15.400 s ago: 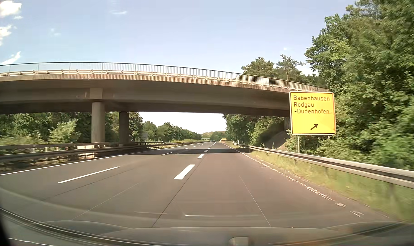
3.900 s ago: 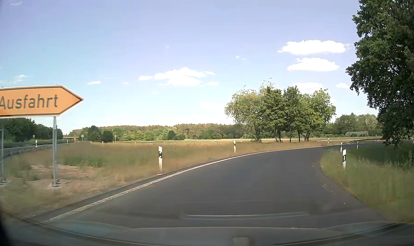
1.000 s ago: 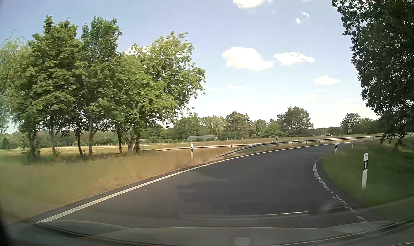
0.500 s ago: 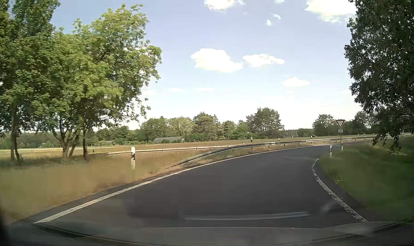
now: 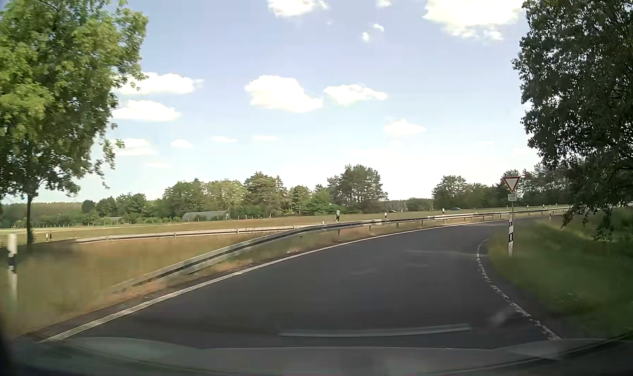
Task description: Follow the waypoints while adhering to traffic rules and regulations
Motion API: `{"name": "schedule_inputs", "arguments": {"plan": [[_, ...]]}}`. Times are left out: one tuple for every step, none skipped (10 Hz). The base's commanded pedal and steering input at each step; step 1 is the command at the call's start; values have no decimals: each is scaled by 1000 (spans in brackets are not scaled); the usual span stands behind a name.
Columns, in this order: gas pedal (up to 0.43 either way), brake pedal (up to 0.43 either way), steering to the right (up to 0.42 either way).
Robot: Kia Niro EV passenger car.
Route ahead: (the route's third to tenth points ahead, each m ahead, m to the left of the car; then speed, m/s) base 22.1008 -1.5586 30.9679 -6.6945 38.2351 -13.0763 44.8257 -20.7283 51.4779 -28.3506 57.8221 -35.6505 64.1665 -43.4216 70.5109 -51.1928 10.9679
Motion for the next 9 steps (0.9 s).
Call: {"name": "schedule_inputs", "arguments": {"plan": [[118, 30, 102], [118, 37, 101], [118, 30, 101], [118, 30, 101], [130, 30, 100], [130, 30, 100], [130, 37, 98], [130, 30, 98], [130, 30, 97]]}}
